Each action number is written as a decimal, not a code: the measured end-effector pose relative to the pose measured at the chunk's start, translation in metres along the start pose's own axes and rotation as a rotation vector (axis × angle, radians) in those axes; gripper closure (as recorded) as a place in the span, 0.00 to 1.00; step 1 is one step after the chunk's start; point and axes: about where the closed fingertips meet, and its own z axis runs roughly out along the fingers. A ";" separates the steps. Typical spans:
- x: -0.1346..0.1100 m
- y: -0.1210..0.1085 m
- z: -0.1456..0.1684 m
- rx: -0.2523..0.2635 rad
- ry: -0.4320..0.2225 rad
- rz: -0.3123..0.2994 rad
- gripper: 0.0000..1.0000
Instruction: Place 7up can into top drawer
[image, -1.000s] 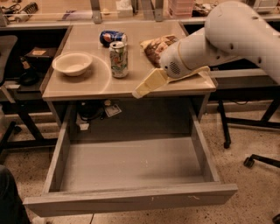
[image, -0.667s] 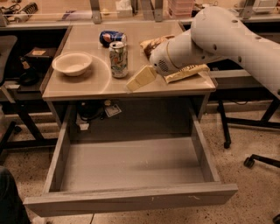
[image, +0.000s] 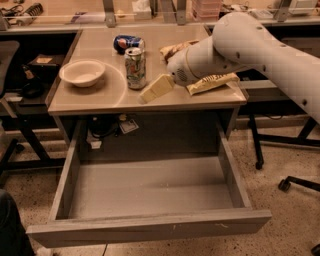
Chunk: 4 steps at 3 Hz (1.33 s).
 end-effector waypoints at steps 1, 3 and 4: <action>-0.010 -0.013 0.029 -0.035 -0.042 0.004 0.00; -0.017 -0.020 0.042 -0.046 -0.065 0.013 0.00; -0.024 -0.039 0.063 -0.048 -0.086 0.026 0.00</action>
Offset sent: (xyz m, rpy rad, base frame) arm 0.0198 0.0165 -0.0066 0.0363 0.0026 0.0254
